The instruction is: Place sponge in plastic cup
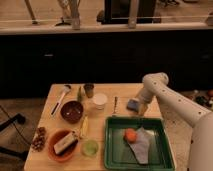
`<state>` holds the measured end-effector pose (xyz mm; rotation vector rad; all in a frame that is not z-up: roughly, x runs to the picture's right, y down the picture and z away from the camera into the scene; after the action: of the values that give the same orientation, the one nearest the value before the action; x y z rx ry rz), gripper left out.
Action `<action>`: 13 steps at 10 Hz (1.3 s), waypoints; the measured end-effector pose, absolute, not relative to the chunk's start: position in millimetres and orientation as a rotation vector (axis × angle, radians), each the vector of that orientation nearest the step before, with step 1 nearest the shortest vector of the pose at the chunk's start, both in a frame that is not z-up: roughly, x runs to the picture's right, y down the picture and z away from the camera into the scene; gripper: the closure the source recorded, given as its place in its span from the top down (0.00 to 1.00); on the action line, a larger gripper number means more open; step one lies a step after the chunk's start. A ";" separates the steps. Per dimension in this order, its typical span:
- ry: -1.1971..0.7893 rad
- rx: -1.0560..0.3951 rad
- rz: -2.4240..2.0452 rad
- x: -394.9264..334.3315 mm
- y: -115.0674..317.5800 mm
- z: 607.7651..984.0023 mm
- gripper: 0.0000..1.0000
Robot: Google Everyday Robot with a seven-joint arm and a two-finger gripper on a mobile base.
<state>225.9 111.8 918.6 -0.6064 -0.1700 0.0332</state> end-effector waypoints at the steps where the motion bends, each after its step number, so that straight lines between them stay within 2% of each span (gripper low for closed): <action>1: -0.173 -0.603 0.045 227.0 108.5 919.3 0.80; 9: -0.230 -0.638 0.142 231.1 113.5 935.4 0.78; 10: -0.233 -0.641 0.143 230.2 114.4 936.5 0.72; 13: -0.239 -0.643 0.140 226.1 116.8 939.5 0.39</action>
<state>226.1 116.8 939.5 -0.6427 -0.2387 0.1395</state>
